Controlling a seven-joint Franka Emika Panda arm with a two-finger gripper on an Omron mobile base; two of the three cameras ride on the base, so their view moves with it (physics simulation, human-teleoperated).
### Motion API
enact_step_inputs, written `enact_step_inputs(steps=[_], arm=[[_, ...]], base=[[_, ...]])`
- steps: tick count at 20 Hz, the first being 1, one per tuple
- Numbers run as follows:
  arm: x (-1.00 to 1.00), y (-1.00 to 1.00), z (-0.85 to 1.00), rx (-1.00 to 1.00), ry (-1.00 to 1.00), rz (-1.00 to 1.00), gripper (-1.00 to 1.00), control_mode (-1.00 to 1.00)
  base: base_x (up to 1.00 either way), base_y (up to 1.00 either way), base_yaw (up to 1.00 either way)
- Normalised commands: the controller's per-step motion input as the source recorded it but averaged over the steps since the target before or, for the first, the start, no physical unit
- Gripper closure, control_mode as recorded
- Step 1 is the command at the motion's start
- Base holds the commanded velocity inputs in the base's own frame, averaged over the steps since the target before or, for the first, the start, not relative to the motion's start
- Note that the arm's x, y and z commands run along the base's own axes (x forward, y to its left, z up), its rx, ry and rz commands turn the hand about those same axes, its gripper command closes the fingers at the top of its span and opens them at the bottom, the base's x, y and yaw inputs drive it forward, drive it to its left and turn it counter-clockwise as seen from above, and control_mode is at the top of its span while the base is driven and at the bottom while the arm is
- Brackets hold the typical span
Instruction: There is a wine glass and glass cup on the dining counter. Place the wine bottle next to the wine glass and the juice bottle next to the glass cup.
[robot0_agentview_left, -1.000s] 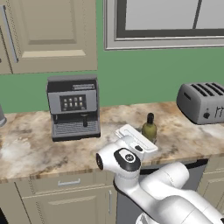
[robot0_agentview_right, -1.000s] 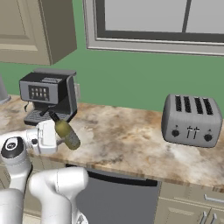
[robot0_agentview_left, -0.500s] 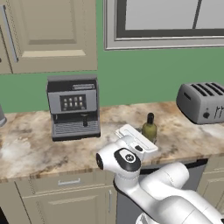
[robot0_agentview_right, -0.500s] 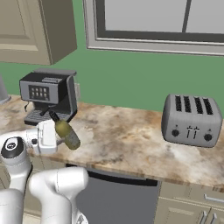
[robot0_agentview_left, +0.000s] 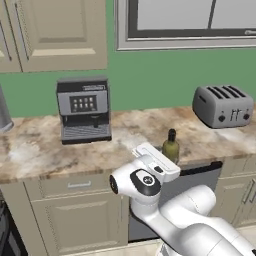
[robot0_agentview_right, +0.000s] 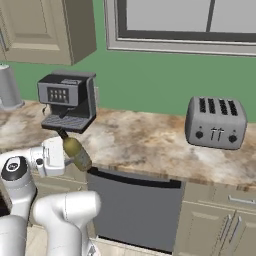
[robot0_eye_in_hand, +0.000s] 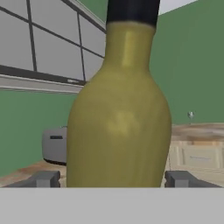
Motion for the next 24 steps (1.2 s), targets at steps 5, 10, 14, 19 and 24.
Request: enact_step_inputs(steps=[5,10,14,19,24], arm=[[0.0,0.0,0.0,0.0,0.0,0.0,1.0,1.0],[0.0,0.0,0.0,0.0,0.0,0.0,1.0,1.0],[0.0,0.0,0.0,0.0,0.0,0.0,1.0,1.0],[0.0,0.0,0.0,0.0,0.0,0.0,1.0,1.0],[0.0,0.0,0.0,0.0,0.0,0.0,1.0,1.0]], base=[[-0.81,0.0,-0.01],[-0.8,0.0,0.0],[-0.79,0.0,0.0],[-0.79,-0.02,0.0],[-0.79,-0.06,0.0]])
